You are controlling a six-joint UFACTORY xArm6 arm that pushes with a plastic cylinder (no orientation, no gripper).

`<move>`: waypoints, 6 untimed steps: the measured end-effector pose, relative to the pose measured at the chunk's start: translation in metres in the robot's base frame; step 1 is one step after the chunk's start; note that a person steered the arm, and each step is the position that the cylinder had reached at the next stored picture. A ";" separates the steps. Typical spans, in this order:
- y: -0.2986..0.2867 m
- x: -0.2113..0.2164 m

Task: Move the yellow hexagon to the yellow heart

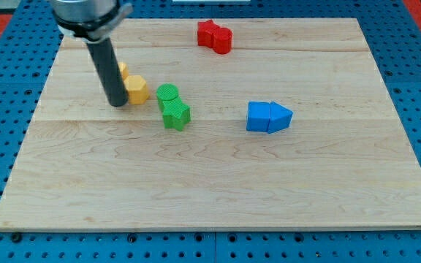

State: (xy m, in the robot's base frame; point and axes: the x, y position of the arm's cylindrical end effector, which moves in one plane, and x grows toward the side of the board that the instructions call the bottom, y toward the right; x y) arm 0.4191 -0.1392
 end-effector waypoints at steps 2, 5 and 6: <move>0.039 0.007; 0.011 -0.022; 0.017 -0.022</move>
